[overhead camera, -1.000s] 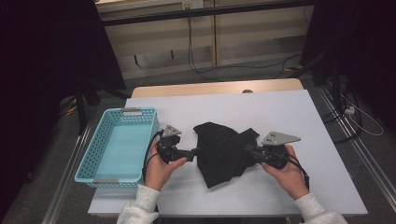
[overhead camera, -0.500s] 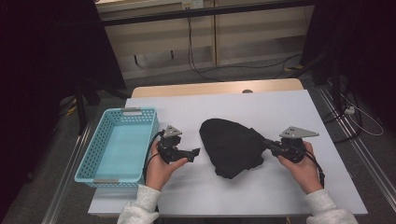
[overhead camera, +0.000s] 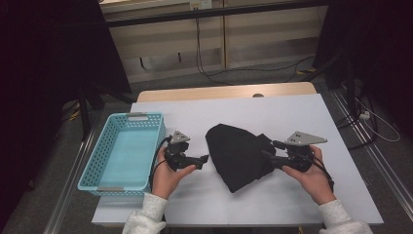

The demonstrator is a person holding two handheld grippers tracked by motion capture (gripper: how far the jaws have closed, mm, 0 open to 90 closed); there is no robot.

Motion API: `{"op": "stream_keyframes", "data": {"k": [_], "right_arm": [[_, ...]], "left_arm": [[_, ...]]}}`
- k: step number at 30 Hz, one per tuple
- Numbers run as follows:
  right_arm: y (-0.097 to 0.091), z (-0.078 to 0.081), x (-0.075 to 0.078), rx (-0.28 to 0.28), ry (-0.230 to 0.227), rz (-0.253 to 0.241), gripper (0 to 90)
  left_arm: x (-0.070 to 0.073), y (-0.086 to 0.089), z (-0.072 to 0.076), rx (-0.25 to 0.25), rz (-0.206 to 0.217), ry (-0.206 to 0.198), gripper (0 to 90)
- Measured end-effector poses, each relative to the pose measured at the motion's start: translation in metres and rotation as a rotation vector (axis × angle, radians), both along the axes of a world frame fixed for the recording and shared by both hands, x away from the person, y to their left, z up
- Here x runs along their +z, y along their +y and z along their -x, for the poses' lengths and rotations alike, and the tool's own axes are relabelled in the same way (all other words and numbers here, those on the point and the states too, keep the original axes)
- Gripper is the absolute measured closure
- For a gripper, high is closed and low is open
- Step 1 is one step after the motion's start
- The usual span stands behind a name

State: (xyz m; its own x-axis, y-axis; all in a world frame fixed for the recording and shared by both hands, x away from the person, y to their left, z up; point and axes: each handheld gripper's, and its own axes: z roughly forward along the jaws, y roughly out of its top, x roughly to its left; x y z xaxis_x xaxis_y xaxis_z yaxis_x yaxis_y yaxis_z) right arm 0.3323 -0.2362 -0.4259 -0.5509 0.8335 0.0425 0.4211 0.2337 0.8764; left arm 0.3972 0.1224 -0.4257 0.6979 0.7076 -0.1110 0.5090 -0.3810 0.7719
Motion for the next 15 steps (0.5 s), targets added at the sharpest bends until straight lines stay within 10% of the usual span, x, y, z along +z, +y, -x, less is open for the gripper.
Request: {"op": "stream_keyframes", "data": {"k": [7, 11, 12, 15], "right_arm": [[0.01, 0.0, -0.004, 0.04, 0.016, 0.027, 41.2], [0.012, -0.001, -0.007, 0.043, 0.016, 0.035, 58.2], [0.01, 0.0, -0.007, 0.043, -0.008, 0.027, 83.1], [0.009, 0.0, -0.007, 0.044, -0.01, 0.005, 85.1]], "left_arm": [[-0.001, -0.001, 0.0, -0.004, -0.002, 0.002, 9.3], [-0.001, -0.002, 0.0, -0.003, 0.001, 0.004, 9.3], [-0.001, -0.001, 0.0, -0.004, -0.002, 0.001, 9.3], [-0.001, -0.001, 0.0, -0.005, -0.002, 0.001, 9.3]]}}
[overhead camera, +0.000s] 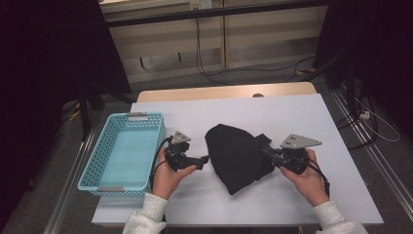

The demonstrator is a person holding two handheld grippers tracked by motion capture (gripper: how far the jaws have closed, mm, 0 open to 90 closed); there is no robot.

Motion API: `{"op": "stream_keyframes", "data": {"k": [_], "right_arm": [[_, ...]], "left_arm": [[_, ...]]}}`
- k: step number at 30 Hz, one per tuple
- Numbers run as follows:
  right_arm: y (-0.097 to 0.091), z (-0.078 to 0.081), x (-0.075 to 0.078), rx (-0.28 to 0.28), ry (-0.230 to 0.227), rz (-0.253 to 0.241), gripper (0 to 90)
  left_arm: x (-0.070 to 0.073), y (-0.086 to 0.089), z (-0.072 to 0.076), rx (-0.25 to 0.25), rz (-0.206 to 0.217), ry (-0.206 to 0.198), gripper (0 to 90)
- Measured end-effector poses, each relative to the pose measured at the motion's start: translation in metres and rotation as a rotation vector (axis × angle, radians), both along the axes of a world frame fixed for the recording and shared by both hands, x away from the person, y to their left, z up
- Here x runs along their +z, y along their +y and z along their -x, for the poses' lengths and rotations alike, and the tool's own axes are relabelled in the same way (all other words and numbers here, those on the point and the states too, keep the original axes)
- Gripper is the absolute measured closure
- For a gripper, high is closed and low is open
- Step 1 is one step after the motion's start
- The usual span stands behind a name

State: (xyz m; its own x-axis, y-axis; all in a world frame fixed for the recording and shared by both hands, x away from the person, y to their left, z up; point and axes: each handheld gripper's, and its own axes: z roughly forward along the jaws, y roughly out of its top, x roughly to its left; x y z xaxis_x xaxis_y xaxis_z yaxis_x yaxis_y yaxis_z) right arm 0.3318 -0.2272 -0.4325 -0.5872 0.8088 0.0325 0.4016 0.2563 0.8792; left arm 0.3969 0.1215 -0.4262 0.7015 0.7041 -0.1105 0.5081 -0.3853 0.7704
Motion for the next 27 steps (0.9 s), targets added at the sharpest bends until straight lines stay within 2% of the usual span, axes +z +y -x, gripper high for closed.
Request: {"op": "stream_keyframes", "data": {"k": [1, 4, 5, 6, 10, 13, 14, 16, 17, 23, 27], "right_arm": [[0.001, 0.002, 0.002, 0.006, -0.024, -0.013, 86.7], [0.004, 0.003, 0.002, 0.027, -0.026, -0.031, 86.9], [0.01, 0.004, -0.001, 0.051, -0.019, -0.044, 87.0], [0.01, 0.004, -0.001, 0.051, -0.019, -0.044, 87.0], [0.027, 0.006, -0.007, 0.11, 0.004, -0.047, 87.0], [0.038, 0.009, -0.011, 0.138, -0.001, -0.029, 86.9], [0.046, 0.011, -0.014, 0.17, 0.008, -0.012, 86.9], [0.049, 0.011, -0.016, 0.181, 0.013, -0.004, 86.9], [0.054, 0.012, -0.019, 0.206, 0.029, -0.002, 86.8], [0.061, 0.014, -0.026, 0.239, 0.049, 0.029, 86.5], [0.063, 0.015, -0.027, 0.235, 0.044, 0.048, 86.4]], "left_arm": [[0.0, 0.0, 0.0, 0.001, 0.001, 0.001, 9.3], [0.0, 0.001, 0.0, 0.003, 0.004, 0.0, 9.3], [0.001, 0.001, 0.0, 0.004, 0.005, -0.001, 9.3], [0.001, 0.001, 0.0, 0.004, 0.005, -0.001, 9.3], [0.001, 0.0, 0.0, 0.005, 0.008, -0.001, 9.3], [0.001, 0.001, 0.0, 0.005, 0.008, -0.001, 9.3], [0.001, 0.001, 0.0, 0.005, 0.01, 0.0, 9.3], [0.001, 0.001, 0.0, 0.005, 0.009, 0.0, 9.3], [0.001, 0.001, 0.0, 0.005, 0.006, -0.002, 9.3], [0.0, 0.001, -0.001, 0.002, 0.004, 0.004, 9.3], [-0.002, 0.0, -0.001, 0.004, 0.005, 0.009, 9.3]]}}
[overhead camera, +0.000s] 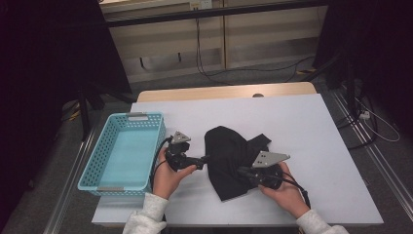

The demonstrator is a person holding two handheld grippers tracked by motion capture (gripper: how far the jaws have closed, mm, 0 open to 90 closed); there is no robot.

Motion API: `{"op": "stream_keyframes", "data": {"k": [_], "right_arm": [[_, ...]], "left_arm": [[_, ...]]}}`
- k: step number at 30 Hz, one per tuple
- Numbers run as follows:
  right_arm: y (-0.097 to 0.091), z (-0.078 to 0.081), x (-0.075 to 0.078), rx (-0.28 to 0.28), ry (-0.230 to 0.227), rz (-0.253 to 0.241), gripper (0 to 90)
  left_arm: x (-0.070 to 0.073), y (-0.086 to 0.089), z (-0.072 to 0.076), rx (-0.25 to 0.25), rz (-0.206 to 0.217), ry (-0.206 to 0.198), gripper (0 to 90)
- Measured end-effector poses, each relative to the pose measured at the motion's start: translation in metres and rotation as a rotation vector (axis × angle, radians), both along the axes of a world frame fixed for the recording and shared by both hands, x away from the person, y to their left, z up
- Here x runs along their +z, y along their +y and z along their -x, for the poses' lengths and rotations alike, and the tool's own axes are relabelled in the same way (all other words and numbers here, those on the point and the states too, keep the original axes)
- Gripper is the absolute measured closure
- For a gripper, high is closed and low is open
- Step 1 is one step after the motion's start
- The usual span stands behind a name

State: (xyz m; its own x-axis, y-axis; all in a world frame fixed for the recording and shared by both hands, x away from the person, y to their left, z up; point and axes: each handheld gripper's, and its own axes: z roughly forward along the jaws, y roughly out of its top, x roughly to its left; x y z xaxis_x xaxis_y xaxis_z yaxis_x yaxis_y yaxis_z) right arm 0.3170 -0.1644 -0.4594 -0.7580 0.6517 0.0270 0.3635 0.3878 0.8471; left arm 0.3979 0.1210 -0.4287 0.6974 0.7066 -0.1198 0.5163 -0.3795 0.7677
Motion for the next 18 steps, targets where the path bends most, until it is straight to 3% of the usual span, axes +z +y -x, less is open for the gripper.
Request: {"op": "stream_keyframes", "data": {"k": [3, 11, 18], "right_arm": [[-0.001, 0.0, 0.0, 0.002, 0.003, 0.001, 86.0], [-0.014, -0.003, 0.006, -0.054, -0.019, -0.002, 86.3], [-0.045, -0.009, 0.017, -0.184, -0.048, -0.023, 87.6]], "left_arm": [[-0.001, 0.0, 0.0, 0.001, -0.001, 0.001, 9.3], [0.001, 0.003, 0.0, 0.004, 0.001, -0.002, 9.3], [0.002, 0.003, 0.0, 0.008, 0.0, -0.004, 9.3]]}}
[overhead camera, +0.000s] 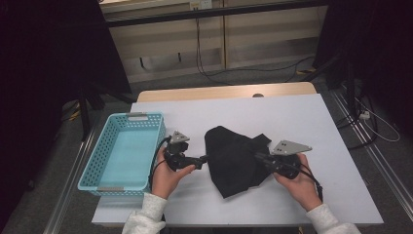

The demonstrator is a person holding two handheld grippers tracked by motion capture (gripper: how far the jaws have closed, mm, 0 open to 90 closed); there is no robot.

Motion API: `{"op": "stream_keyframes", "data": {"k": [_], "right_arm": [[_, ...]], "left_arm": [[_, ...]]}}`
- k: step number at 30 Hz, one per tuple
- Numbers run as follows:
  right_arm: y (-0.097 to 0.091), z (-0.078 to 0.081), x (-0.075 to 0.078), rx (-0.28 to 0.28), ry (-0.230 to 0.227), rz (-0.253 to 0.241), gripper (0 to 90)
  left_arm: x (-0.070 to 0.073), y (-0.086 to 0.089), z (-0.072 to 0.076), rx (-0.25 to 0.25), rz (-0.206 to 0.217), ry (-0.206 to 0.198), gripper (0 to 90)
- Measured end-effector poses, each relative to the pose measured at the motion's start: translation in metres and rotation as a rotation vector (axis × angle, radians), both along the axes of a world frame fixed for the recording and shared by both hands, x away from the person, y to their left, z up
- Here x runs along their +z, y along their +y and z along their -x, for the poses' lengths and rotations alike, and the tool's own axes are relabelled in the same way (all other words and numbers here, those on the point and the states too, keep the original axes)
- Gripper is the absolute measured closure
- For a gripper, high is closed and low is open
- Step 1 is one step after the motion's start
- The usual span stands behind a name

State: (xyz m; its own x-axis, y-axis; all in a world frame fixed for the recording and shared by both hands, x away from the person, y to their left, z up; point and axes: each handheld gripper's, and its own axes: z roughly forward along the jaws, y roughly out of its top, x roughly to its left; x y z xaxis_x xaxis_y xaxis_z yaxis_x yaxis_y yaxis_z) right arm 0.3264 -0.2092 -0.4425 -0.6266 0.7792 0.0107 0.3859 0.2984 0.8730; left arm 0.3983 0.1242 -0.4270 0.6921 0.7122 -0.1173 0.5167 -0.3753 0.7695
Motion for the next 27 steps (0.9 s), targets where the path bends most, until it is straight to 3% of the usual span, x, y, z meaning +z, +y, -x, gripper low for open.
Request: {"op": "stream_keyframes", "data": {"k": [6, 12, 15, 21, 27], "right_arm": [[-0.026, -0.004, 0.005, -0.096, -0.01, -0.017, 87.7], [-0.053, -0.009, 0.002, -0.22, -0.02, 0.046, 86.0], [-0.054, -0.009, 0.002, -0.222, -0.022, 0.058, 84.9], [-0.043, -0.008, 0.005, -0.203, -0.03, 0.088, 71.8], [-0.042, -0.008, 0.008, -0.208, -0.025, 0.039, 60.9]], "left_arm": [[0.0, 0.001, 0.0, -0.001, 0.001, 0.0, 9.3], [0.001, 0.002, -0.001, 0.005, 0.007, -0.001, 9.3], [0.001, 0.003, -0.001, 0.005, 0.004, -0.004, 9.3], [0.002, 0.003, -0.001, 0.002, 0.002, -0.002, 9.3], [0.001, 0.002, -0.001, -0.003, 0.003, 0.003, 9.3]]}}
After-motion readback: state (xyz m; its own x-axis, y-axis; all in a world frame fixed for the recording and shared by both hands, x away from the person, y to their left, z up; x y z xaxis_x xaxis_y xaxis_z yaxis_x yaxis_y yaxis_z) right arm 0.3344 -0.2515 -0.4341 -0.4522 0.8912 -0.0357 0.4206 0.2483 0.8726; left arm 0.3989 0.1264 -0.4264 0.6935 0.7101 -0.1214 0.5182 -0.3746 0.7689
